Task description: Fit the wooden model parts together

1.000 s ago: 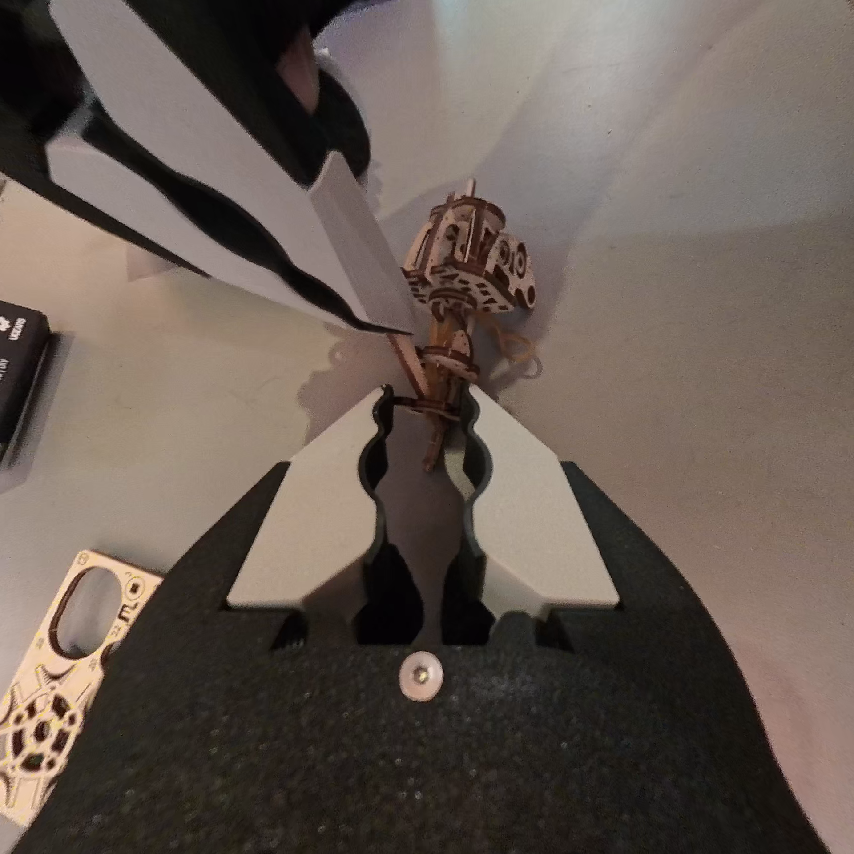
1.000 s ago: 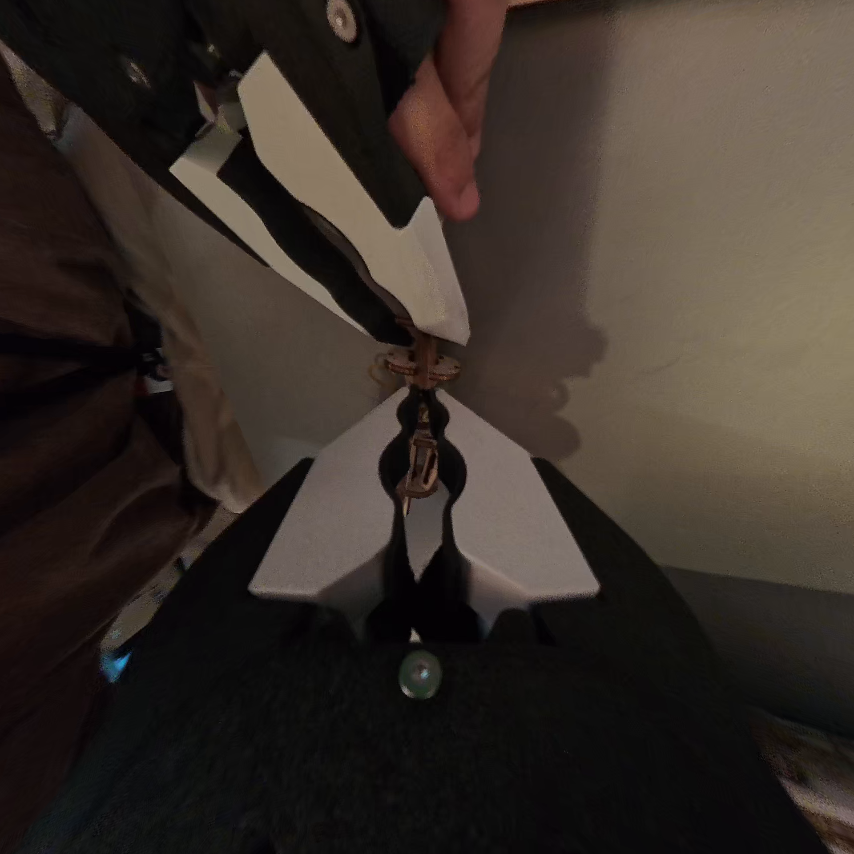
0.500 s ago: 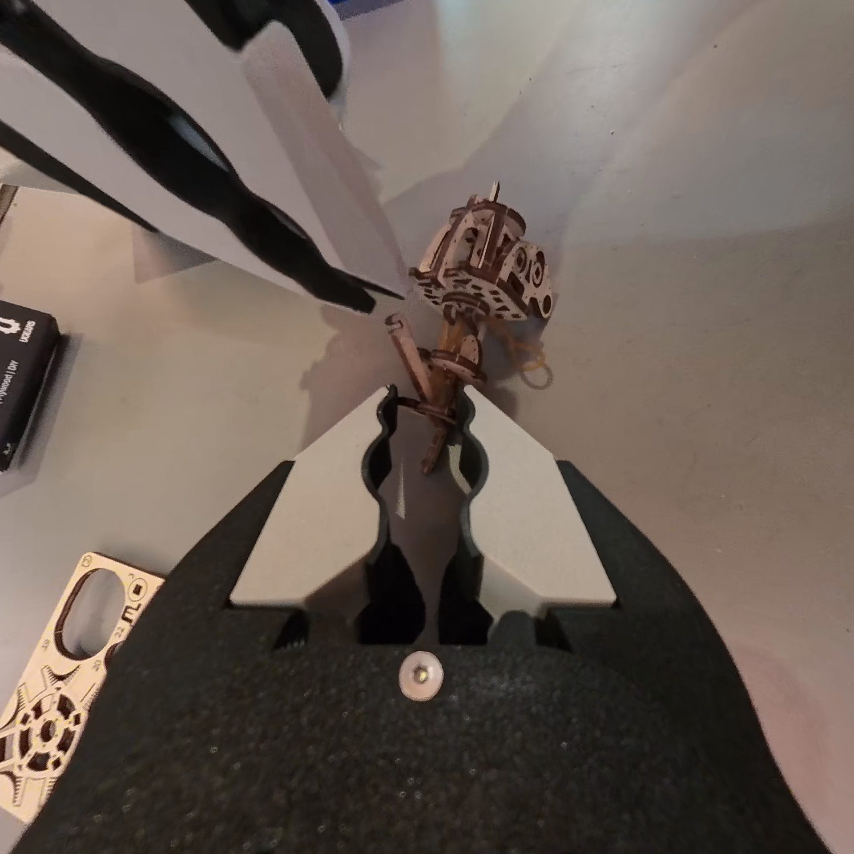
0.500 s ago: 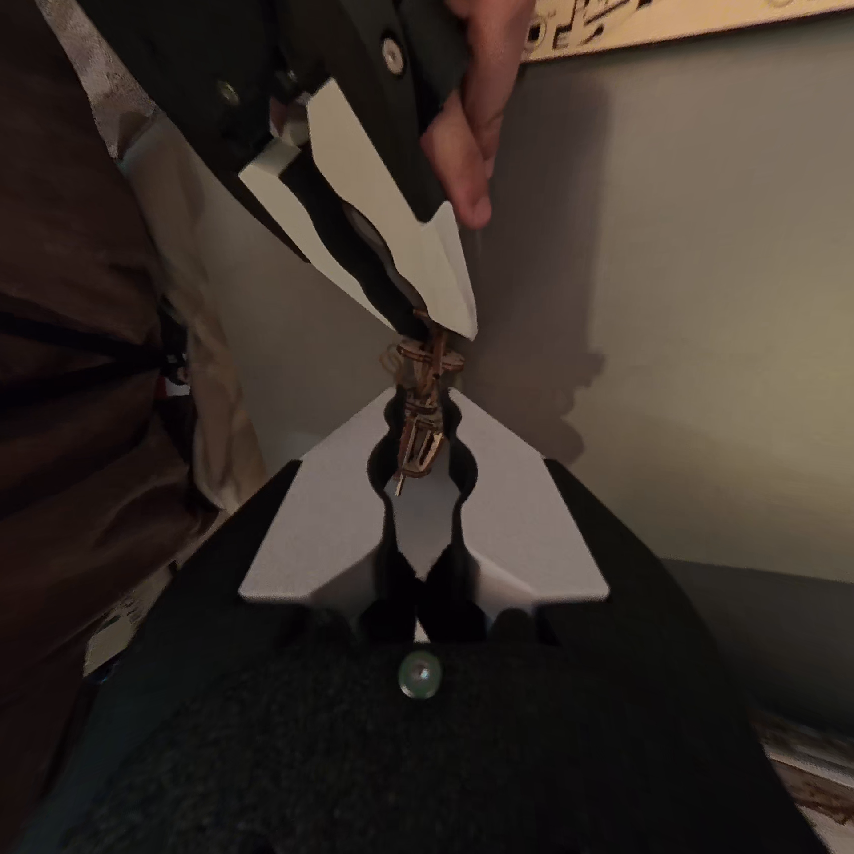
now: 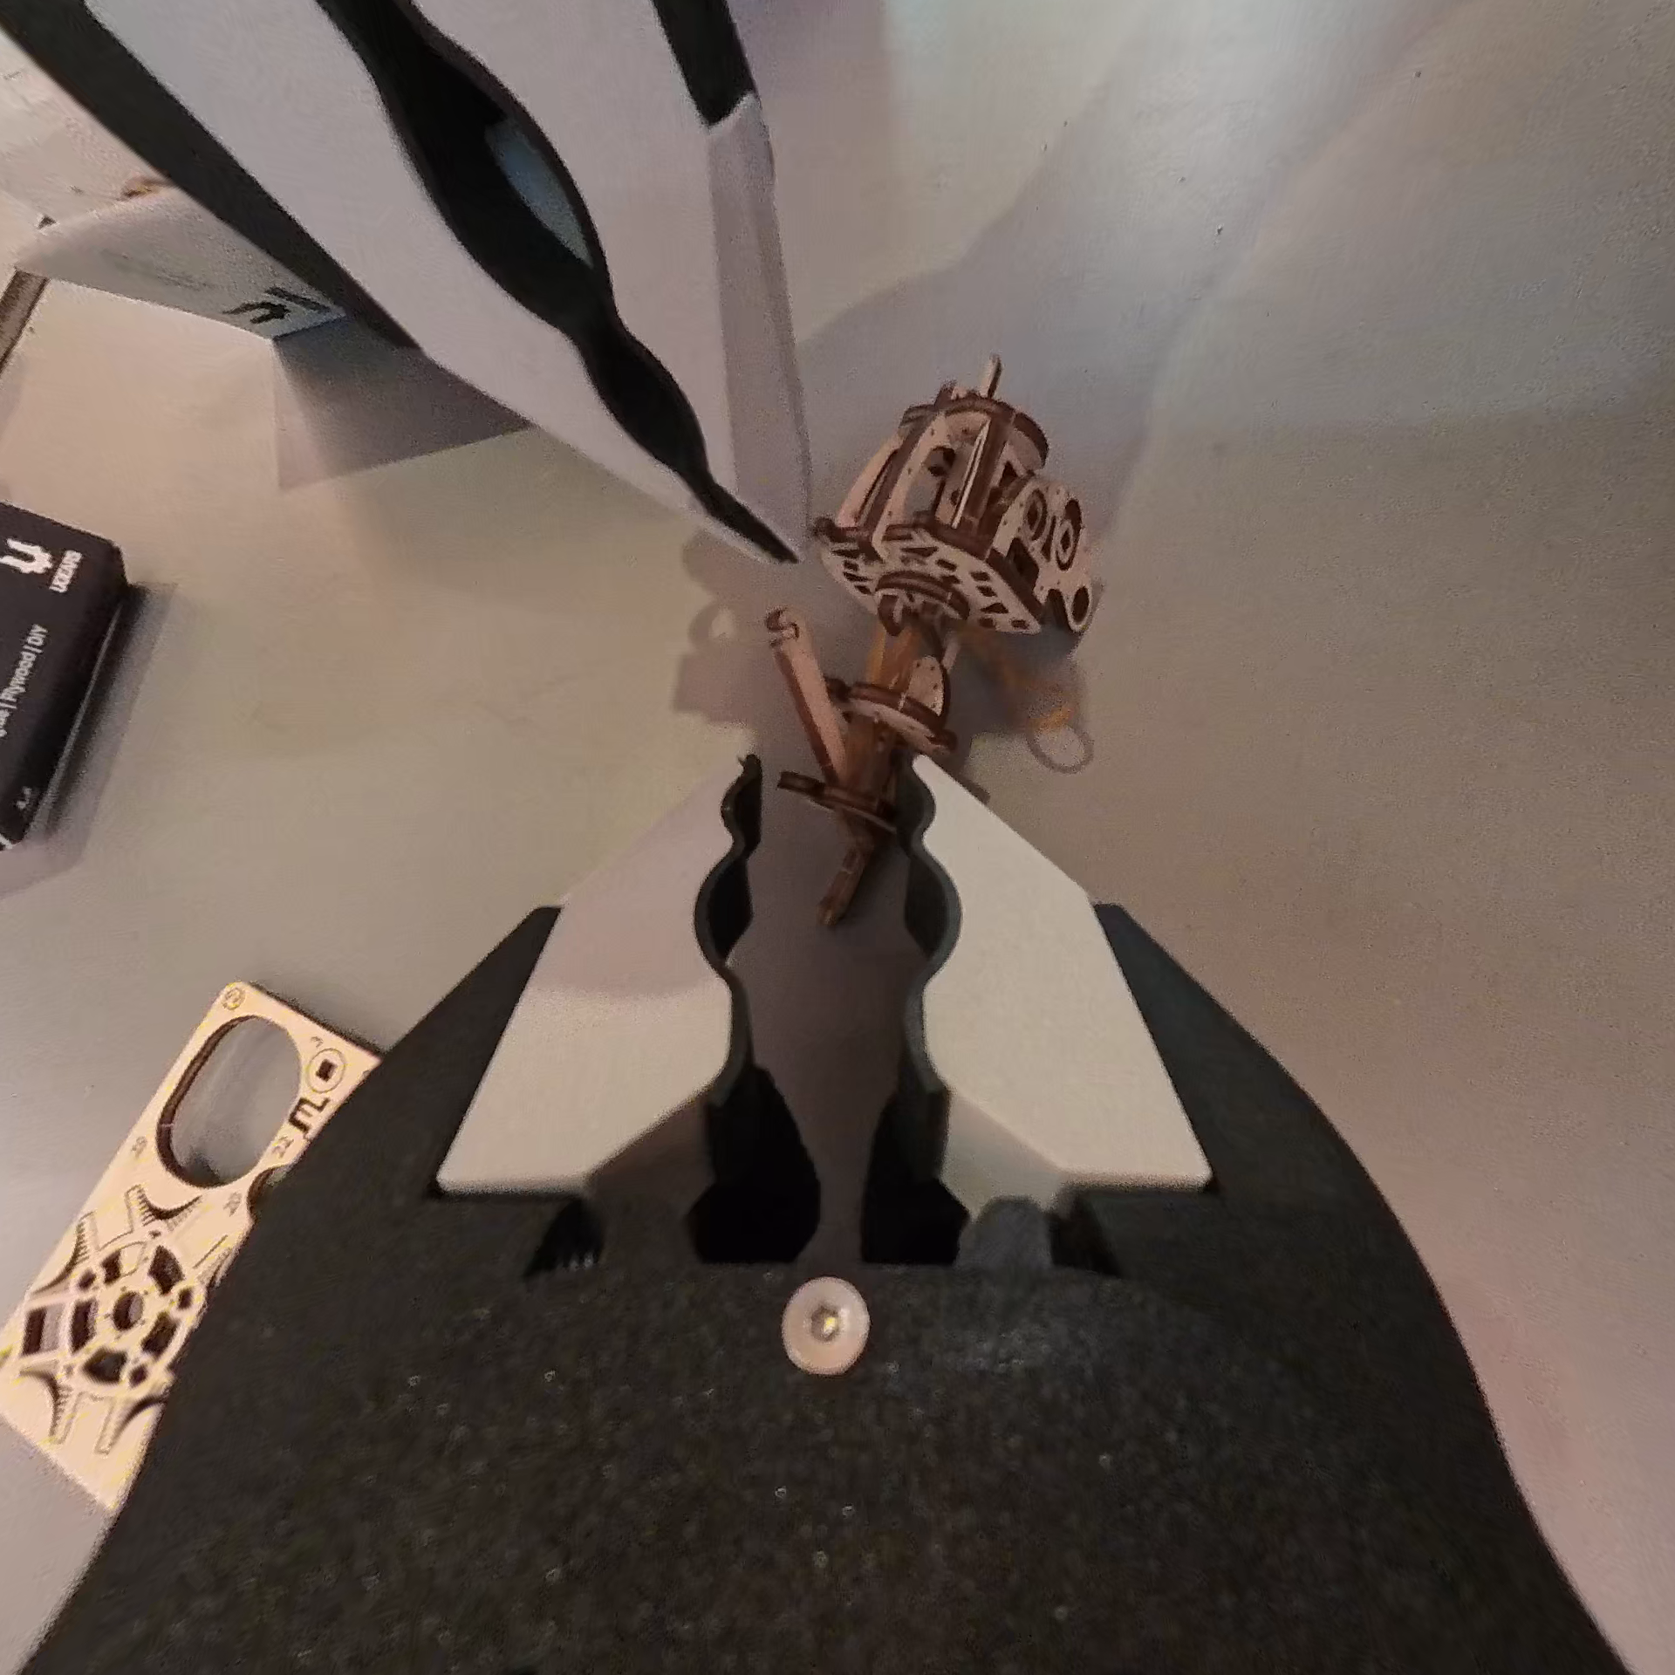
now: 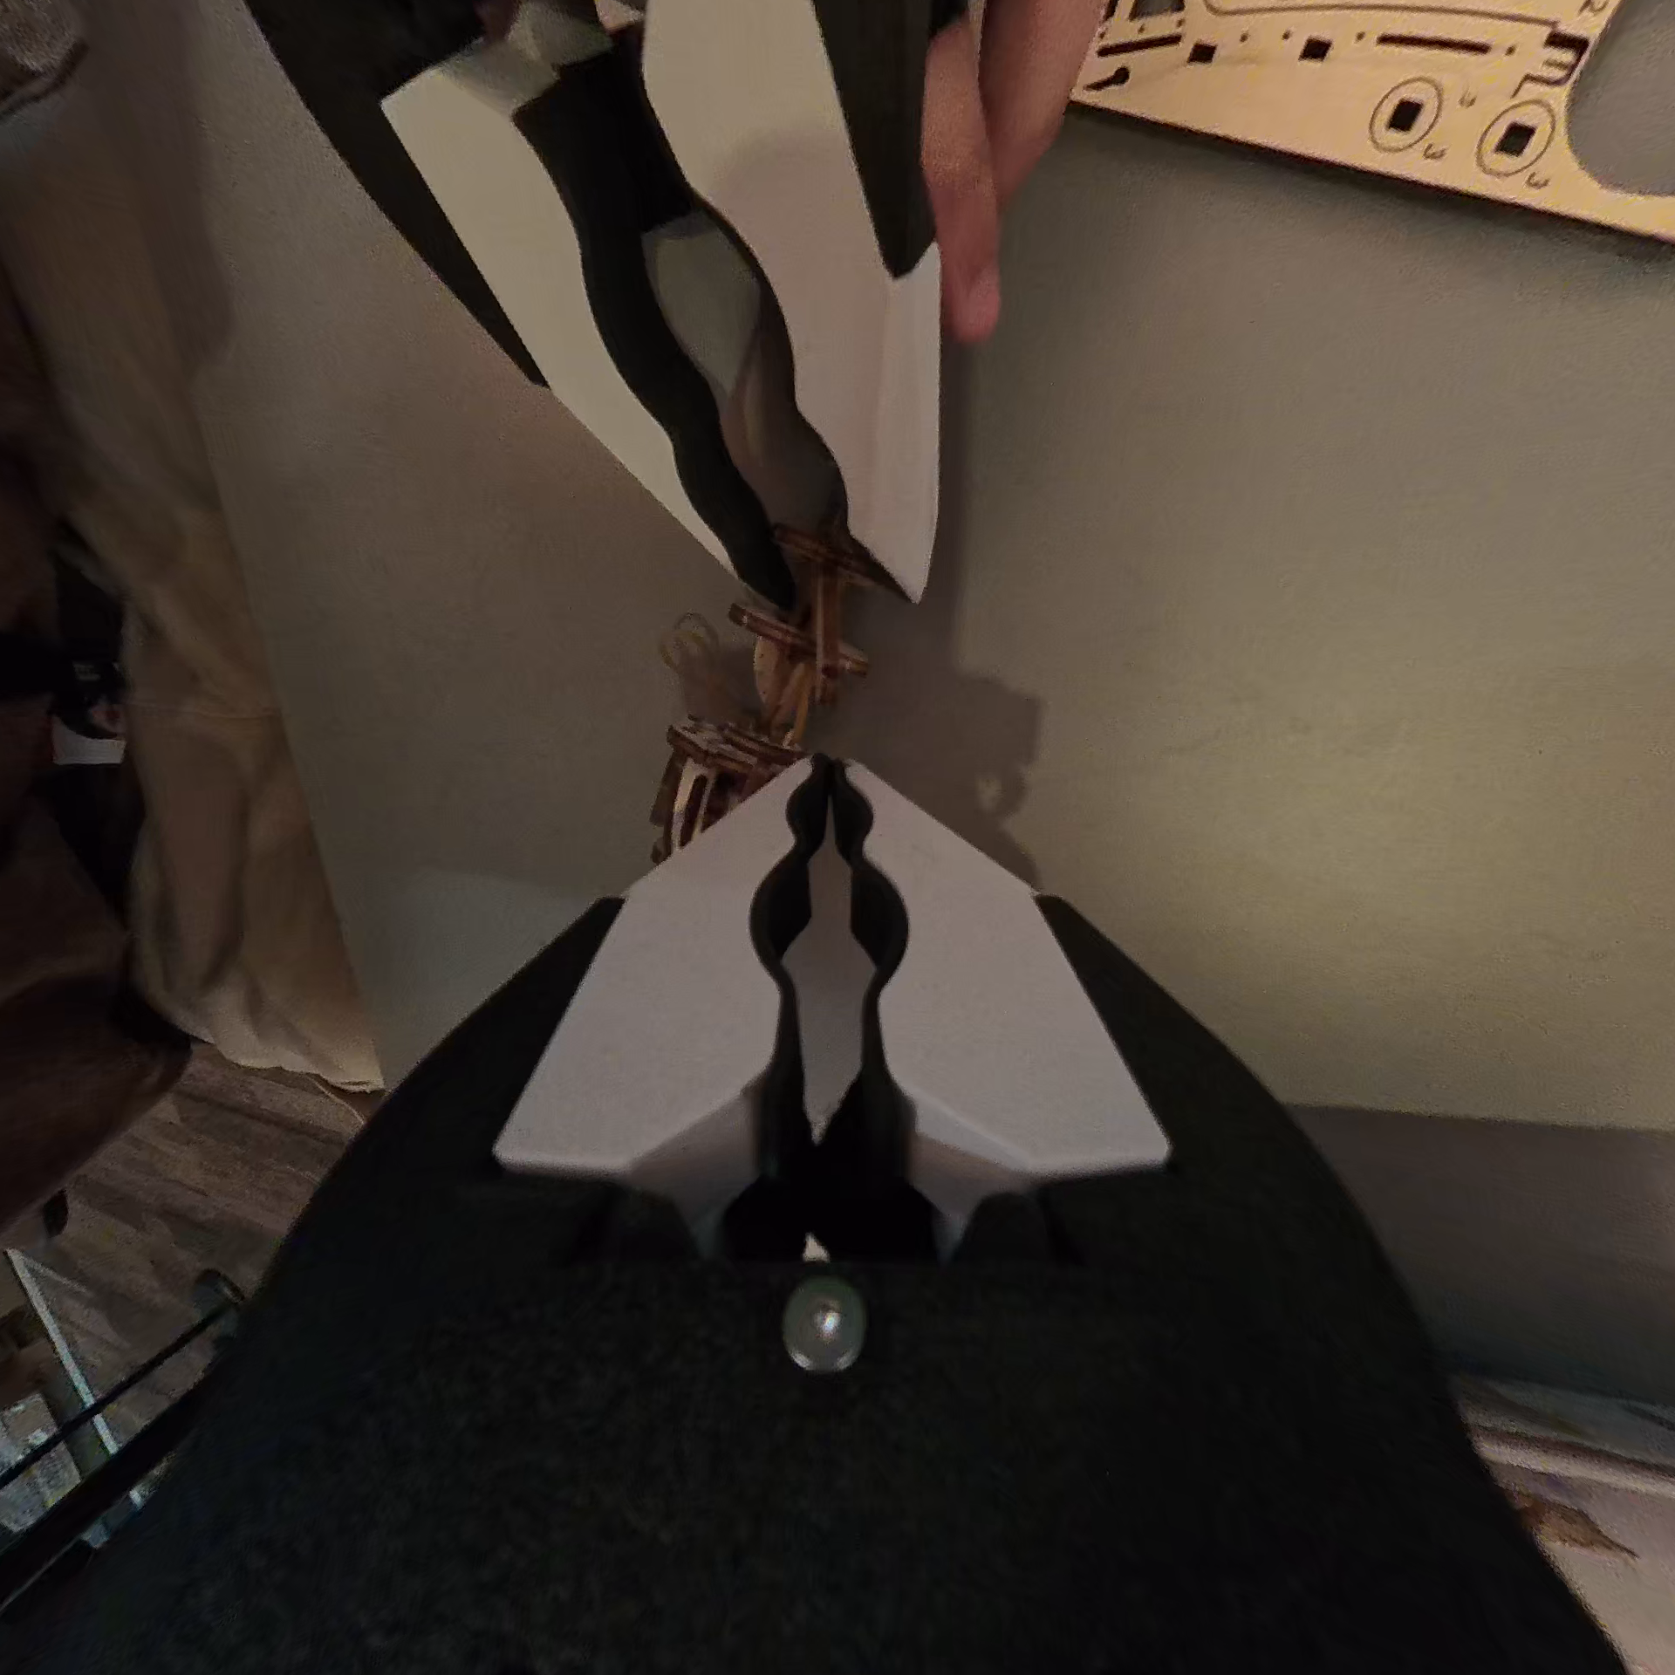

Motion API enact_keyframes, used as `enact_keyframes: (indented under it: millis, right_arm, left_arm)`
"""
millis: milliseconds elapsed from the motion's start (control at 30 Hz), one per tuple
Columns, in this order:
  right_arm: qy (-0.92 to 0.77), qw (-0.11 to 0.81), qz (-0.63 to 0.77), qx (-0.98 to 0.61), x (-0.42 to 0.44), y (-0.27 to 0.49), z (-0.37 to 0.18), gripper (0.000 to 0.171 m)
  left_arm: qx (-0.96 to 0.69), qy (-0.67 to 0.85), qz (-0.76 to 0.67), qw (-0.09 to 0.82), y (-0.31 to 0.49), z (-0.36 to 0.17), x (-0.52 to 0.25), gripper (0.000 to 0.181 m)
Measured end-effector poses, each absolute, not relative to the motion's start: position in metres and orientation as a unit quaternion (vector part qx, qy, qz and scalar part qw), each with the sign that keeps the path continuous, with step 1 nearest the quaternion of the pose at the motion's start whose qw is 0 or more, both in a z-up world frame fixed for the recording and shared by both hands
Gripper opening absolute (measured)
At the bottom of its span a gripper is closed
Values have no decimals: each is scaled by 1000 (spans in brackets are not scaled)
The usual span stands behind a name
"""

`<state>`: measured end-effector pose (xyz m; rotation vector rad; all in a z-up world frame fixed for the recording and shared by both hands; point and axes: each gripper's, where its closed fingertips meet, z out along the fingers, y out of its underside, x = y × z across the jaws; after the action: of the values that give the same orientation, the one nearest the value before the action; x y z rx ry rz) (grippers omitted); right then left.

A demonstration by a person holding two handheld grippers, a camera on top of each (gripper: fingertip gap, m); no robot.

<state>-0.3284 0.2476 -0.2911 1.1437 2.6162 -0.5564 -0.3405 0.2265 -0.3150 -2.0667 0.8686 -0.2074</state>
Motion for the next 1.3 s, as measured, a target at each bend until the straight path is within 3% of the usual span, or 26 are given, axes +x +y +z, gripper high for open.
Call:
enact_keyframes:
  millis: [33, 133, 200, 367, 700, 900, 1300]
  right_arm:
    - [890, 113, -199, 395, -331, 246, -291, 0]
    - [875, 117, -244, 402, -338, 234, -283, 16]
    - [874, 109, -245, 405, -341, 235, -285, 16]
    - [876, 100, -244, 403, -339, 237, -293, 4]
    - [873, 115, -249, 402, -338, 233, -295, 2]
    - [873, 182, -195, 409, -334, 234, -297, 2]
    - [890, 163, -196, 378, -337, 235, -300, 2]
  left_arm:
    - [-828, 348, -84, 431, 226, -315, -341, 27]
    - [-829, 344, -84, 434, 227, -313, -341, 28]
    - [-826, 338, -91, 442, 226, -309, -342, 29]
    - [-825, 340, -95, 442, 220, -299, -349, 31]
    - [-837, 367, -92, 396, 216, -325, -340, 19]
    - [-839, 360, -92, 397, 217, -325, -339, 19]
    - [-845, 351, -101, 391, 211, -326, -346, 13]
